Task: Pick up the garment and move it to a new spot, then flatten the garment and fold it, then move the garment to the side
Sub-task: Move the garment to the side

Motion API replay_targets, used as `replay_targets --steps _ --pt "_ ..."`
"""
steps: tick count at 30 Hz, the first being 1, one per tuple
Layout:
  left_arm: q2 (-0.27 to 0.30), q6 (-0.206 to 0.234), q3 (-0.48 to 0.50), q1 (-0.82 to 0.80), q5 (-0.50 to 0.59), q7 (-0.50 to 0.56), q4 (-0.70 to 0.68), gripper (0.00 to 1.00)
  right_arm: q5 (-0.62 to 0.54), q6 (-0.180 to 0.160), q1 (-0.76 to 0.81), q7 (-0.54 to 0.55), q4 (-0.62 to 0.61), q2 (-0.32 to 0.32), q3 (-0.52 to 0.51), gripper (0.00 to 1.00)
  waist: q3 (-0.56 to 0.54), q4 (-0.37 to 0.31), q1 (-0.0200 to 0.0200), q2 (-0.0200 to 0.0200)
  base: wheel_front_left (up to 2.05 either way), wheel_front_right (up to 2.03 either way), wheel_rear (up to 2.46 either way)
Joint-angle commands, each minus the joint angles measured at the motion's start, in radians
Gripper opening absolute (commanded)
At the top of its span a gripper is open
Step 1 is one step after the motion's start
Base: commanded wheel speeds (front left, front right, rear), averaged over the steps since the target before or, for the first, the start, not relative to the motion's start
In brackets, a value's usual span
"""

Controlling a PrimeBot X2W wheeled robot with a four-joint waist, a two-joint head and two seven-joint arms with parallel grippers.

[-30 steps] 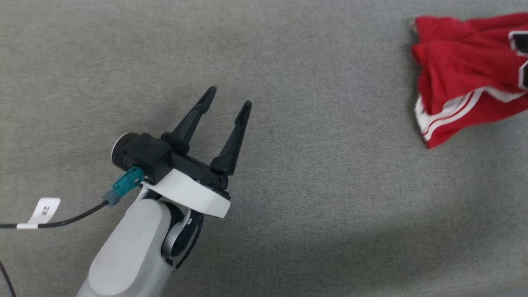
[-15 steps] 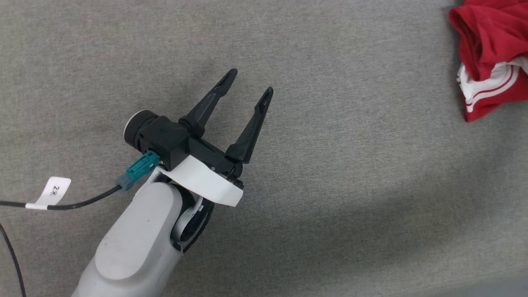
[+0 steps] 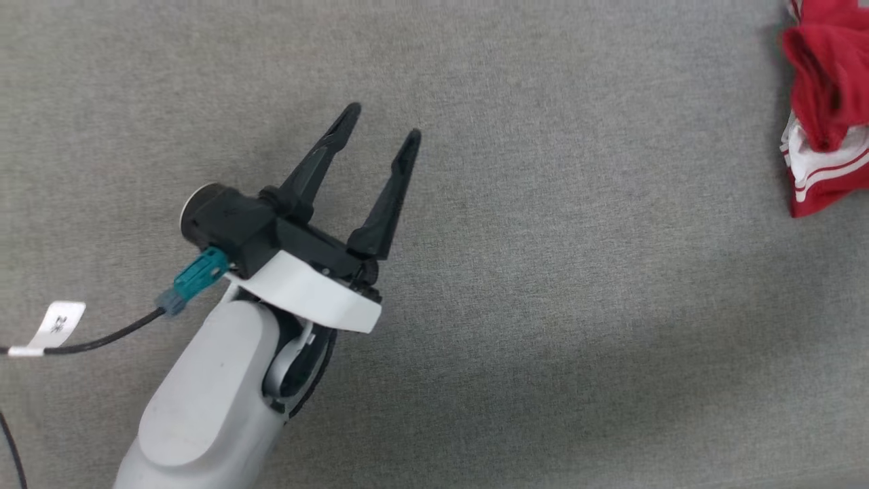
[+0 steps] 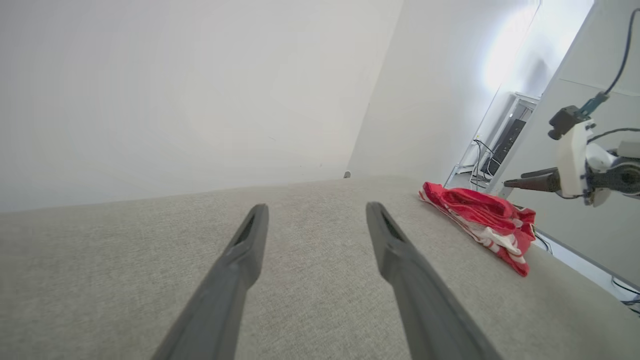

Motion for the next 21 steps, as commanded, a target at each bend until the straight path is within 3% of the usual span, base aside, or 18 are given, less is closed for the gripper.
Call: replay_targets --steps 1,8,21 --pt "-0.001 -0.003 0.018 0.023 -0.004 -0.004 -0.009 1.0 -0.003 0.0 -0.013 -0.018 0.011 -0.008 -0.003 1.0 -0.022 0.008 0.0 0.0 0.0 0.0 0.0" --pt "-0.012 -0.003 0.105 0.105 -0.035 -0.004 -0.028 1.0 0.039 0.0 0.009 -0.117 0.019 0.029 -0.007 1.0 -0.108 0.03 0.0 0.0 0.0 0.0 0.0" --pt "-0.047 -0.003 0.358 0.32 0.049 -0.004 -0.098 1.0 0.192 0.0 0.223 -0.339 -0.122 0.203 0.073 1.0 -0.281 0.072 0.0 0.0 0.0 0.0 0.0"
